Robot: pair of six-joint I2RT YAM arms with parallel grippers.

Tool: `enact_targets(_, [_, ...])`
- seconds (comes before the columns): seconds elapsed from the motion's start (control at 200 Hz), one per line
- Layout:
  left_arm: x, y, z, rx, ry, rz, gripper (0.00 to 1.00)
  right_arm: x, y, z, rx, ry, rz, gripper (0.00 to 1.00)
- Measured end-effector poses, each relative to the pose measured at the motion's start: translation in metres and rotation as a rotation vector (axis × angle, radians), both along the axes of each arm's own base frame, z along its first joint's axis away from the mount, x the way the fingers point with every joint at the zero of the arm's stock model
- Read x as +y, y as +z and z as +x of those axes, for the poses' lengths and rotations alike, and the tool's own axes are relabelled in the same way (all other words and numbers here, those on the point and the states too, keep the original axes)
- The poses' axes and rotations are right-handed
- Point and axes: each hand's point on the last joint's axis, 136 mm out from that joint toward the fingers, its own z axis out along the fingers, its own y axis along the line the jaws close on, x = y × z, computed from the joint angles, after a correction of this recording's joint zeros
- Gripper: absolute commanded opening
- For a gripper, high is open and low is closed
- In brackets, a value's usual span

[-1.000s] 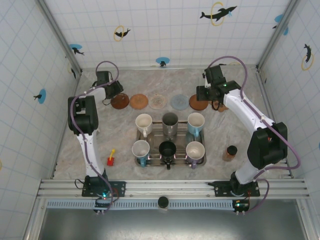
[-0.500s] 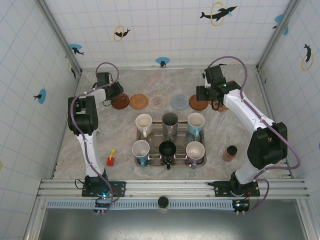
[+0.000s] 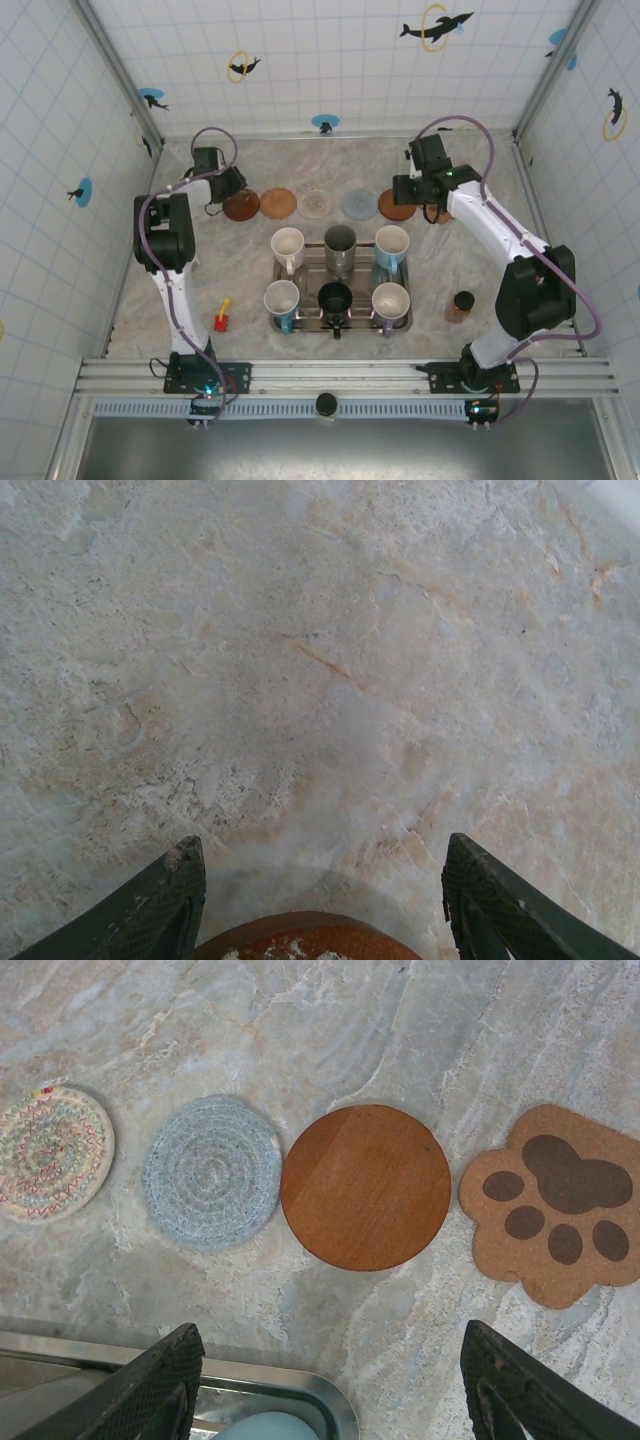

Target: Place the cup by the coaster

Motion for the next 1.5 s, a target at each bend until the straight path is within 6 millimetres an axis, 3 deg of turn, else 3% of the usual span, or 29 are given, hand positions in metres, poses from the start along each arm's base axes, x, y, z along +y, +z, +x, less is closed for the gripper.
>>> enact_targets(0.16, [0.003, 0.004, -0.004, 0.011, 0.011, 0.013, 0.64, -0.001, 0.003, -0.001, -0.007, -0.001, 0.002, 0.7])
enact_targets(0.335, [0.008, 0.026, -0.005, -0.017, 0.03, 0.038, 0.64, -0.004, 0.012, -0.002, -0.027, -0.008, 0.01, 0.7])
enact_targets(0.531, [0.014, 0.076, -0.014, -0.095, 0.052, 0.06, 0.64, -0.008, 0.026, -0.007, -0.061, -0.016, 0.025, 0.7])
enact_targets(0.706, [0.014, 0.126, -0.033, -0.182, 0.073, 0.089, 0.64, -0.01, 0.03, -0.015, -0.076, -0.025, 0.048, 0.69])
enact_targets(0.906, [-0.012, 0.172, -0.069, -0.278, 0.061, 0.145, 0.63, -0.009, 0.036, -0.026, -0.11, -0.033, 0.105, 0.68])
enact_targets(1.191, [-0.069, 0.236, -0.129, -0.427, 0.041, 0.264, 0.63, 0.004, 0.037, -0.049, -0.135, -0.017, 0.157, 0.66])
enact_targets(1.317, [-0.08, 0.241, -0.153, -0.452, 0.058, 0.292, 0.63, 0.005, 0.039, -0.056, -0.146, -0.015, 0.161, 0.65])
enact_targets(1.502, [-0.107, 0.221, -0.173, -0.435, 0.001, 0.337, 0.63, 0.005, 0.056, -0.063, -0.194, -0.017, 0.172, 0.64])
